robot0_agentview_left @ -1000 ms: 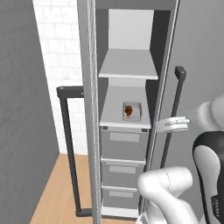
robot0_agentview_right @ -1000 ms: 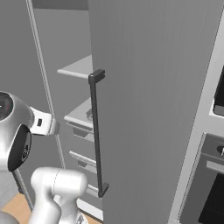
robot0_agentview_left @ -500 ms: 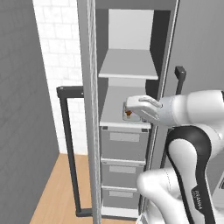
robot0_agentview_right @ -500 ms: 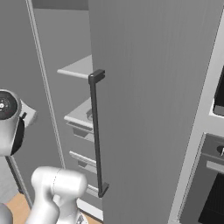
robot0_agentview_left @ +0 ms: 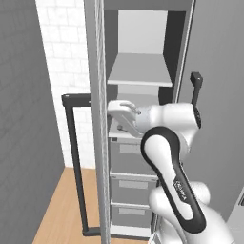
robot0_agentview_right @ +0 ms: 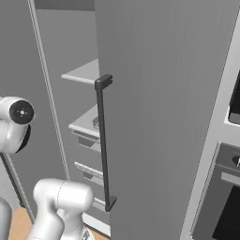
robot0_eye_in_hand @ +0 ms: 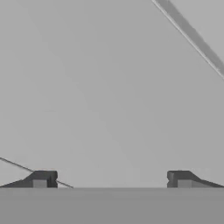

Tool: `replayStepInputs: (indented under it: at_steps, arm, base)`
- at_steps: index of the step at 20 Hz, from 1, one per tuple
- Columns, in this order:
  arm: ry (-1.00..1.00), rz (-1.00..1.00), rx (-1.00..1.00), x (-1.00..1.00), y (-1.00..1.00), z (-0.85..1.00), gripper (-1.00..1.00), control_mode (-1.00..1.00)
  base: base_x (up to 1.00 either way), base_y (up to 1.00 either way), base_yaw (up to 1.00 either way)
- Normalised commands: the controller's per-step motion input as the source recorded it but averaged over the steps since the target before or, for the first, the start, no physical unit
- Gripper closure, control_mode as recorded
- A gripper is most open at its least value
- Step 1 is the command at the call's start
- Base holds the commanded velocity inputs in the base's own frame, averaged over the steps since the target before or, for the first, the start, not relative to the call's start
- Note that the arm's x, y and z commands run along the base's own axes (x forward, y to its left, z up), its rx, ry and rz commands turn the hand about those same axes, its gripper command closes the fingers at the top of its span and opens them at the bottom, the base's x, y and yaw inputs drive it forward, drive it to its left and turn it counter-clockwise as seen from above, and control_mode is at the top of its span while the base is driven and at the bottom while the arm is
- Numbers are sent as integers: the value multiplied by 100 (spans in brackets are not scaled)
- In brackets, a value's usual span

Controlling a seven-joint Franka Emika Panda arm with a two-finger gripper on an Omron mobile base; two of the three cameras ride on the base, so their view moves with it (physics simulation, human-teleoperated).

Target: Take the meat container that has the chicken drumstick and place it on the second highest rack of the freezer. Then take the vegetable container that has the potato and carrot and place it on the highest rack of the freezer.

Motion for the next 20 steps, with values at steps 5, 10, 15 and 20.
replayStepInputs:
  at_steps: [5,10,15,20]
  arm:
    - [5,10,2,60,90,-11,-100,-100]
    - [7,6,0,46,84,0,-100,-100]
    - [6,0,0,14,66,-12,-100,-100]
    - [5,0,3,-13,-55,-34,-100,-100]
  base:
    - [0,0,0]
    - [0,0,0]
    - [0,0,0]
    - [0,0,0]
